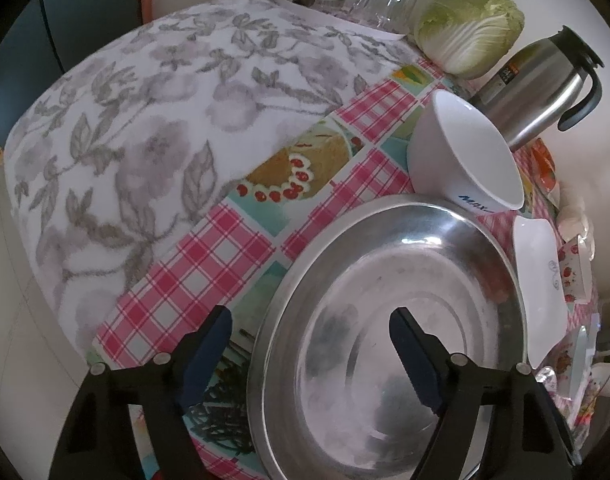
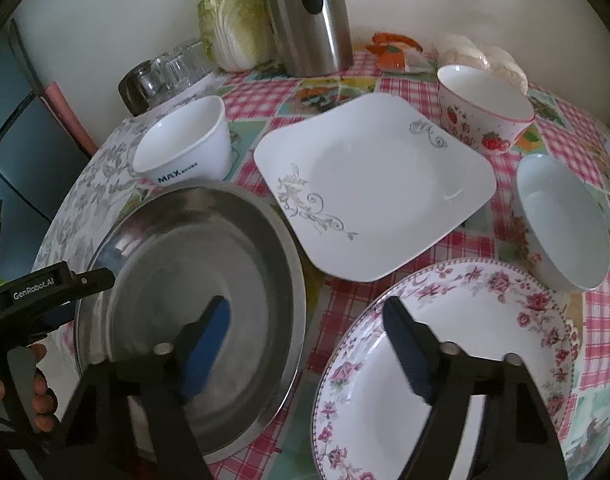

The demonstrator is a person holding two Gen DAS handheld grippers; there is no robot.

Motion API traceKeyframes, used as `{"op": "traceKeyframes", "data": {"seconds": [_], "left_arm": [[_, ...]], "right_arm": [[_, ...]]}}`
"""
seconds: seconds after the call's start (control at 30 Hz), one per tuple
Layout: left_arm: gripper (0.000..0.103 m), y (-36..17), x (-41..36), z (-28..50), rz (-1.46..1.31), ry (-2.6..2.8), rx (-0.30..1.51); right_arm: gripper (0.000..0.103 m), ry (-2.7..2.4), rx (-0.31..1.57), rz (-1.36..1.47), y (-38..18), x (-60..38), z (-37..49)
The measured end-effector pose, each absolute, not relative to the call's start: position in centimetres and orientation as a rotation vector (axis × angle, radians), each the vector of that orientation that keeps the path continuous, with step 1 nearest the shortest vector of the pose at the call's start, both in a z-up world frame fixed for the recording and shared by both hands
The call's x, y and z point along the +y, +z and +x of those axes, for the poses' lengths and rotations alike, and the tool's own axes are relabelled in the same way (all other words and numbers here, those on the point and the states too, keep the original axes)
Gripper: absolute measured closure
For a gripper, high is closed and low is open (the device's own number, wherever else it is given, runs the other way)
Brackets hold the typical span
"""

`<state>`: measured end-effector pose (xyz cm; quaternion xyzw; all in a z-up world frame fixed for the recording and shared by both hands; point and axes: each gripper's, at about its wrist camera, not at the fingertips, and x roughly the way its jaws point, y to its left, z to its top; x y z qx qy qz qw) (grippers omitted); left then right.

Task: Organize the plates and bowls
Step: 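Close the left tool on the rim of the stainless steel basin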

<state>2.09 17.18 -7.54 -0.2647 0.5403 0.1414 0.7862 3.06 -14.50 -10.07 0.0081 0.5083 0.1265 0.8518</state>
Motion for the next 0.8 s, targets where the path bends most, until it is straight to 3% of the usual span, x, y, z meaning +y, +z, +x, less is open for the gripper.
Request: {"op": "traceKeyframes", "data": {"seconds": [0.6, 0.8], "left_arm": [[0.026, -8.5, 17.4, 1.7, -0.616, 0.301, 1.197], [0.026, -8.6, 17.4, 1.5, -0.626, 0.303, 1.196]], "right_arm": [[0.077, 0.294, 1.083, 0.037, -10.0, -14.7, 3.0], [0.086, 0.305, 1.126, 0.028, -11.0, -14.6, 3.3]]}}
